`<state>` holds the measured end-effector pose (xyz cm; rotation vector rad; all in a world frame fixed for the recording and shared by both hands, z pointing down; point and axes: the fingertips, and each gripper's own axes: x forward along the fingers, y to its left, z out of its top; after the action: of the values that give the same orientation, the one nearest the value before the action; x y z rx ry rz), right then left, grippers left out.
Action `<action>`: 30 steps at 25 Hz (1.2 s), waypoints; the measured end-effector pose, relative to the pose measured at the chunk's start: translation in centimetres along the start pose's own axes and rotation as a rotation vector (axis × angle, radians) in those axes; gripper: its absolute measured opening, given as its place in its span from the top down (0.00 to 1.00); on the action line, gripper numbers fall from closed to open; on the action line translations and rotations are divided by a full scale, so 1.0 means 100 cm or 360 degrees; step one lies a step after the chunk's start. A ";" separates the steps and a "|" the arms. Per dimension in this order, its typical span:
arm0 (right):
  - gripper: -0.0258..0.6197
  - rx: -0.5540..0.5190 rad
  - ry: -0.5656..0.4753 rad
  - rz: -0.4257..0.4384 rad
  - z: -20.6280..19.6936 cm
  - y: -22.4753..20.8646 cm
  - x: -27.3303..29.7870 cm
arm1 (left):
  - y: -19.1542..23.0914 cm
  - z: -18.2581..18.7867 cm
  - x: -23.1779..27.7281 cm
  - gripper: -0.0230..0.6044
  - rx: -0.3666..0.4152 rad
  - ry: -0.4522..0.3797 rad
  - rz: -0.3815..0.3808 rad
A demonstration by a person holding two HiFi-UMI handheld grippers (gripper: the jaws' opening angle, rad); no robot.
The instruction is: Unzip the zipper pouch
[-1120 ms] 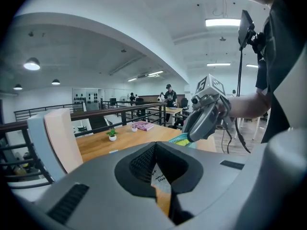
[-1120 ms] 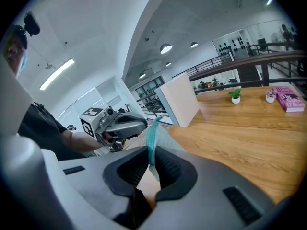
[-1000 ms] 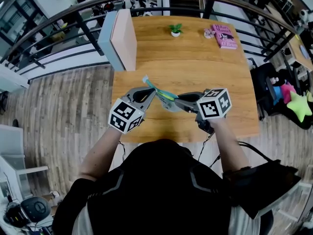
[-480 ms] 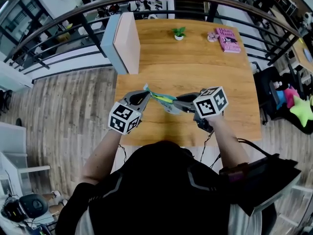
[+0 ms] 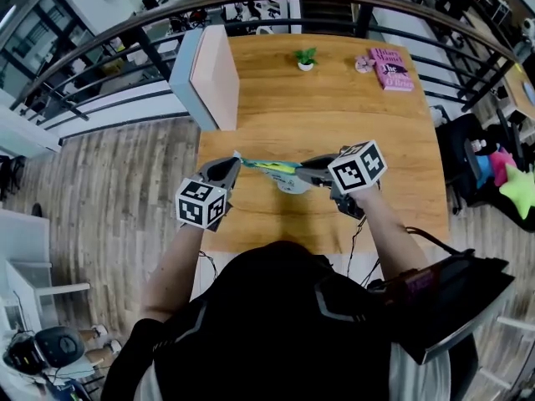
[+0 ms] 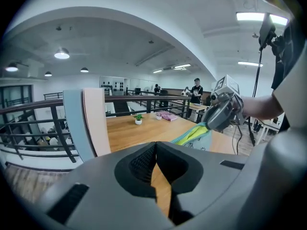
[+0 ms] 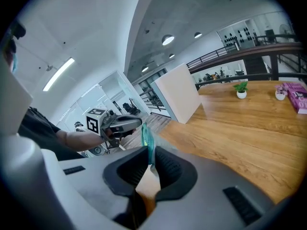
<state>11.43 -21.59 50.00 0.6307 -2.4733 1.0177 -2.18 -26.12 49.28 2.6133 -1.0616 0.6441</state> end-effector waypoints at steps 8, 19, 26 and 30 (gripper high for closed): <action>0.88 -0.0012 0.0053 -0.0032 -0.005 -0.029 0.002 | -0.007 -0.016 0.018 0.92 -0.0027 0.0096 0.0023; 0.88 -0.0201 -0.0040 -0.0211 0.017 -0.098 -0.026 | -0.023 0.026 0.069 0.92 -0.0006 0.0038 0.0012; 0.88 -0.0362 -0.0121 -0.0274 0.014 -0.141 -0.034 | -0.030 0.027 0.108 0.92 -0.0074 0.0015 0.0020; 0.88 -0.0280 -0.0003 -0.0230 -0.031 -0.158 -0.015 | -0.040 -0.024 0.126 0.92 -0.0108 0.0176 0.0005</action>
<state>21.76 -29.02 60.03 0.7403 -2.4443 0.7366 7.92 -29.91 57.22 2.4881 -1.0359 0.7308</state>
